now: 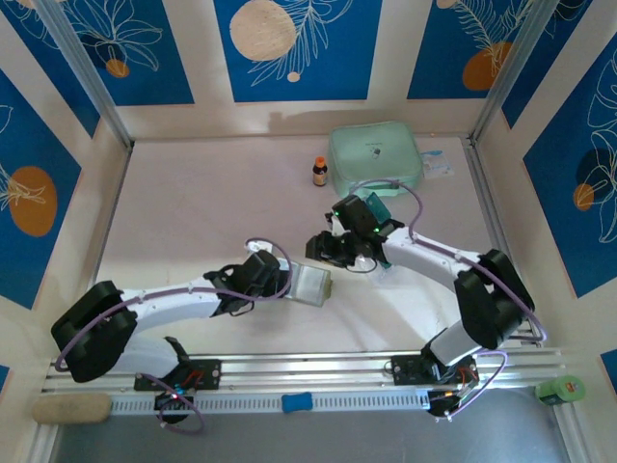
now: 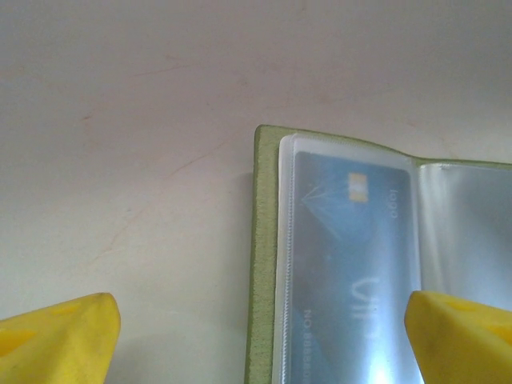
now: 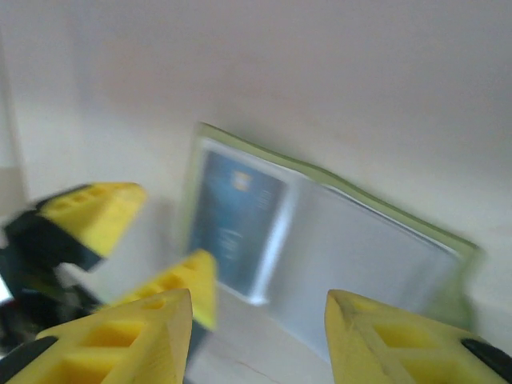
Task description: Put the credit cards into the card holder
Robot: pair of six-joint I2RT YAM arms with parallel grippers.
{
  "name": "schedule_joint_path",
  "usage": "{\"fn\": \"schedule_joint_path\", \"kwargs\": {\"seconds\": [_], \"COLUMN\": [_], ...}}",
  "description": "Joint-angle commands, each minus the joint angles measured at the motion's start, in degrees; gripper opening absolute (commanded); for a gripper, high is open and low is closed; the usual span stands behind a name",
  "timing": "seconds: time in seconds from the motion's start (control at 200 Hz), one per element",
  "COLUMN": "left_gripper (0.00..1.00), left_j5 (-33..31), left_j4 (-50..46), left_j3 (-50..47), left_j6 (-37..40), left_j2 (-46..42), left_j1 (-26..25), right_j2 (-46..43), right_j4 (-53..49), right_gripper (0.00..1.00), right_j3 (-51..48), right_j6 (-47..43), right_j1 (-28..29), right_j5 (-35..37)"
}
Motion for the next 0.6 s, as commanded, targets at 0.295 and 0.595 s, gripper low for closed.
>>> {"fn": "schedule_joint_path", "kwargs": {"seconds": [0.295, 0.595], "left_gripper": [0.93, 0.94], "left_j5": [-0.1, 0.4], "left_j4": [0.6, 0.2], "left_j3": [2.3, 2.6], "left_j6": [1.0, 1.1], "left_j2": [1.0, 0.6], "left_j1": [1.1, 1.3], "right_j2": [1.5, 5.1], "right_j4": [-8.0, -8.0], "right_gripper": [0.47, 0.15], "right_j3": [-5.8, -1.9], "right_j6": [-3.9, -7.2], "right_j1": [4.2, 2.5], "right_j5": [8.5, 9.8]}}
